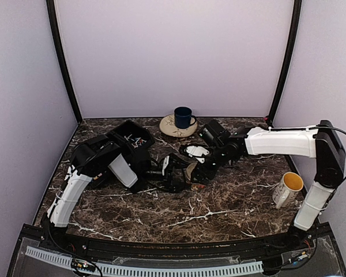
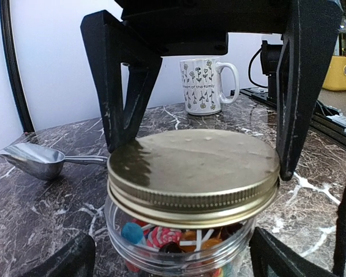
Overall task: Pack the candies
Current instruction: Place the box lid on the packing box.
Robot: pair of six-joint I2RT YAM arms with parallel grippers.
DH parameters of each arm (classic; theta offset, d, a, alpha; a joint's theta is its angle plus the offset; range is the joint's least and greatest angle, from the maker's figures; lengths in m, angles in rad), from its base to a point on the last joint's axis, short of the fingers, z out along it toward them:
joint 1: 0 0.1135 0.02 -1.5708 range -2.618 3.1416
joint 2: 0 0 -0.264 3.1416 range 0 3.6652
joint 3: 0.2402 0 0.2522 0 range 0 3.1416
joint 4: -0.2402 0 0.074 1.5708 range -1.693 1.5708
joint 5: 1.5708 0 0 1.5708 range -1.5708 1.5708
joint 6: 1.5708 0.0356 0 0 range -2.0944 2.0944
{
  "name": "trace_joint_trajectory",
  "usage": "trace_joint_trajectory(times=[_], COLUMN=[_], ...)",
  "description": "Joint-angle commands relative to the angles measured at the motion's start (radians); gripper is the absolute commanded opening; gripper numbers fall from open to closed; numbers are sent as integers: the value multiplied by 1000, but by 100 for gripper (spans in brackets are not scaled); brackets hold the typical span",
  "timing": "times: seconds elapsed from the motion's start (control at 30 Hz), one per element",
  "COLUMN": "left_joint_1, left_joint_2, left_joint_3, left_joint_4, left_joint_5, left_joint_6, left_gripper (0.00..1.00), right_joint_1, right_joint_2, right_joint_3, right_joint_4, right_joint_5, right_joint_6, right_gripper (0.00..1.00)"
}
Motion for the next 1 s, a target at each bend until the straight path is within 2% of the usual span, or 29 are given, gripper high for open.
trace_joint_trajectory(times=[0.0,0.97], left_joint_1=[20,17], left_joint_2=[159,160], left_joint_3=[-43,-41], left_joint_4=[-211,-215], left_joint_5=[32,42], left_joint_6=[9,12], left_gripper=[95,92], right_joint_1=[9,7], right_joint_2=[43,133], right_joint_3=[50,121], right_joint_4=[-37,-69], right_joint_5=[24,96], right_joint_6=[-9,71], right_gripper=[83,84])
